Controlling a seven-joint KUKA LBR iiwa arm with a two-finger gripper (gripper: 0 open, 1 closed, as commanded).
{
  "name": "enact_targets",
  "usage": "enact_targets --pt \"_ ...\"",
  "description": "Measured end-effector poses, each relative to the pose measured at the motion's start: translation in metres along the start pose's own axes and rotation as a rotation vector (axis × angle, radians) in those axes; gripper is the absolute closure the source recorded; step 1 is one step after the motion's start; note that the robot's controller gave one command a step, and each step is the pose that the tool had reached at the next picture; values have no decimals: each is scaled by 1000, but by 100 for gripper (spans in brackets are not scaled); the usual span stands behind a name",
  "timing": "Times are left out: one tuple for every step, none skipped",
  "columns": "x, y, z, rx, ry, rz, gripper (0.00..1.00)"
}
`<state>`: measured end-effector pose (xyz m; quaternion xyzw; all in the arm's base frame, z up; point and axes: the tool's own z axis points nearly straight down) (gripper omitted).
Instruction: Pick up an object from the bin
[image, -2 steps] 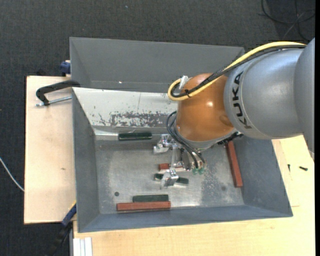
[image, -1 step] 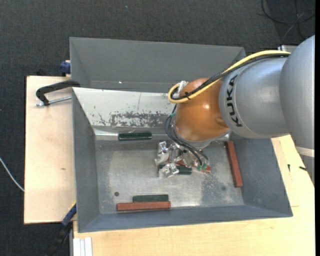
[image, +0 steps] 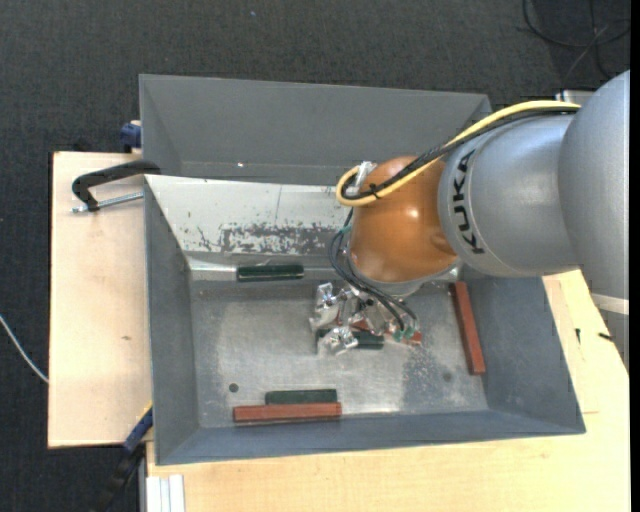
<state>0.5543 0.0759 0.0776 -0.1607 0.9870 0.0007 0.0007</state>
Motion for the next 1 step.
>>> enact_targets --pt "16 2 -188 1 -2 -212 100"
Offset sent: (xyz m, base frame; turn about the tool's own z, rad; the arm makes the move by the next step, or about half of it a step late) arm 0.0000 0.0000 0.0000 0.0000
